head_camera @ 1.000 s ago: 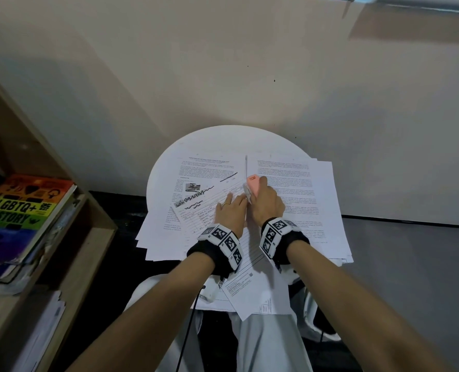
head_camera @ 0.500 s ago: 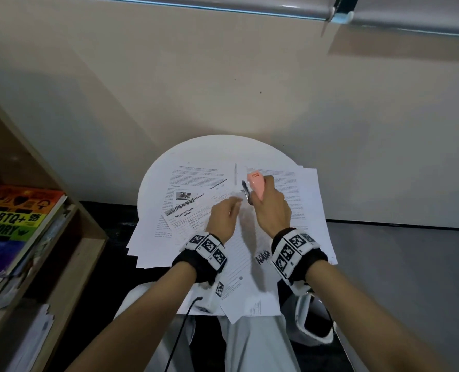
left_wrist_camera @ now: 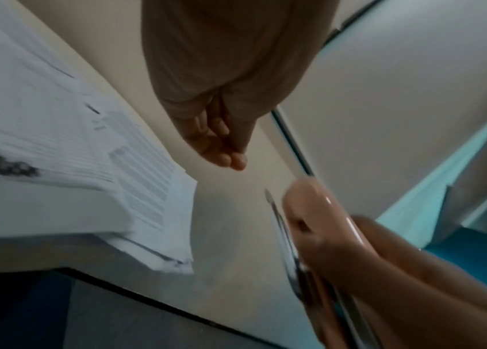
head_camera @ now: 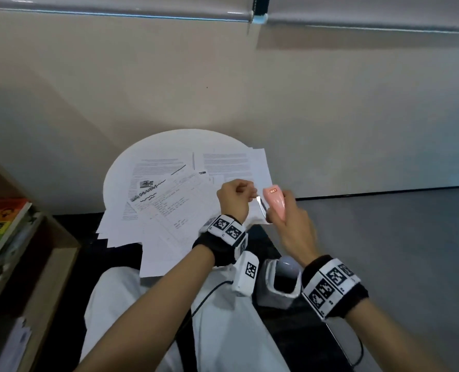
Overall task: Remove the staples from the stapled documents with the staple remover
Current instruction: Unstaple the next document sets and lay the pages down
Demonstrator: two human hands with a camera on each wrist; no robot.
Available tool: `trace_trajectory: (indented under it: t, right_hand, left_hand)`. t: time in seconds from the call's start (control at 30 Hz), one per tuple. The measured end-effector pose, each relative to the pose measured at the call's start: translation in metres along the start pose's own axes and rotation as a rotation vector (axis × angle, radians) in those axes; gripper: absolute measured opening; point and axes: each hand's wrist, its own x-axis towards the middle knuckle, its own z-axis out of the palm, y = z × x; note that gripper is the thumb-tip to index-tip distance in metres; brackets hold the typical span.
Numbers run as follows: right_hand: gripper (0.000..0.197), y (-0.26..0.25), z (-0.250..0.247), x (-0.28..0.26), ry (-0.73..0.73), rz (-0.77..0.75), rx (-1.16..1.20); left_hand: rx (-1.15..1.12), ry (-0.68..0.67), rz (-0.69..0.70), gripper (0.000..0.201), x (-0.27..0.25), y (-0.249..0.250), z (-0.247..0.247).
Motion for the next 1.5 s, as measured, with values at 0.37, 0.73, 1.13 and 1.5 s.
trace_trajectory:
  t: [0.37,0.73,1.13,1.5]
  right_hand:
    - [0.030,0.161,-0.078,-0.109,0.261,0.425,0.156]
    - [0.020,0.238,-0.062,-0.159,0.290,0.648,0.242]
    - [0.022,0.228,-0.054,-0.150,0.274,0.683,0.265]
    - [0.041,0.075,-0.009,-0.014,0.071,0.392,0.540]
  left_hand:
    - [0.561,-0.432,-0.240,0.021,-0.052,-0.109,0.127]
    - [0.616,-0.449,-0.112,0.013,-0.053,-0.222,0.137]
    - [0.537,-0.389,-0.072,0.023,-0.049,-0.216,0.131]
    - [0.400,-0.252,0.394,0.017,-0.022,-0.050,0.023]
